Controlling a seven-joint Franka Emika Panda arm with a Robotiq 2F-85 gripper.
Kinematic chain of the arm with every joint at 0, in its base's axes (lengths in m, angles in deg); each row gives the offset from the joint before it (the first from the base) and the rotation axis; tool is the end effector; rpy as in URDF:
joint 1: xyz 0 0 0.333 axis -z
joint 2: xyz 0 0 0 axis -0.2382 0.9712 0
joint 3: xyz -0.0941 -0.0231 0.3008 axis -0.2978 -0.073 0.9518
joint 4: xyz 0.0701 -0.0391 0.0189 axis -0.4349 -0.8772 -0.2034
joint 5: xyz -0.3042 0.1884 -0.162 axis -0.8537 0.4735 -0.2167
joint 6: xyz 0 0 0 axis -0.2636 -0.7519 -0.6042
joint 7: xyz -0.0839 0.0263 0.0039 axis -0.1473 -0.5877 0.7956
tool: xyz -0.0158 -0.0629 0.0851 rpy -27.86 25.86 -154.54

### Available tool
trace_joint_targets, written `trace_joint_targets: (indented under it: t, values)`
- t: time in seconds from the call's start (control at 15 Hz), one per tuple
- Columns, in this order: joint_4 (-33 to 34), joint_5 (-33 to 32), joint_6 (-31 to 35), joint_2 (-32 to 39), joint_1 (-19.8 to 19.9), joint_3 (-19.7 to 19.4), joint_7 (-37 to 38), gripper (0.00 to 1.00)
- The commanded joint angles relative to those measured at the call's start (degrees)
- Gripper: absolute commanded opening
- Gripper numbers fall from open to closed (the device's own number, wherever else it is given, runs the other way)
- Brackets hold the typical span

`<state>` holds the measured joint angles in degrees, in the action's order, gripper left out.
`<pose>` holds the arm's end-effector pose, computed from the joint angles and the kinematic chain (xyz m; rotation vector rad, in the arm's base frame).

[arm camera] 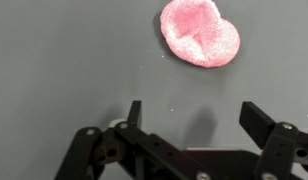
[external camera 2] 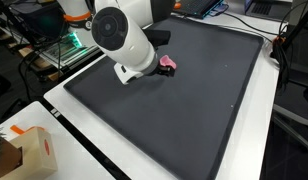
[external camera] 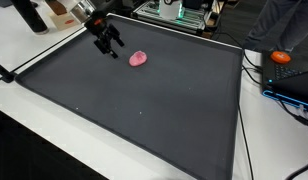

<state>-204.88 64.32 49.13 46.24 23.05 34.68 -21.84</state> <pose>0.5468 -0.1278 0.1822 -2.1918 1.5560 0.5923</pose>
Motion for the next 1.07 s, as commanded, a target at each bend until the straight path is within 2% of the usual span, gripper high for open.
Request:
trace_joint_targets:
  t: [0.0,0.67,1.0]
  values:
    - [0.66,0.26,-0.69,1.3,0.04,-0.23,-1.73,1.0]
    - [7.86,-4.41,-5.19,5.08,-2.12,0.7,-1.11,1.0]
    - [14.9,-14.85,-7.52,8.24,-4.7,1.02,-2.49,1.0]
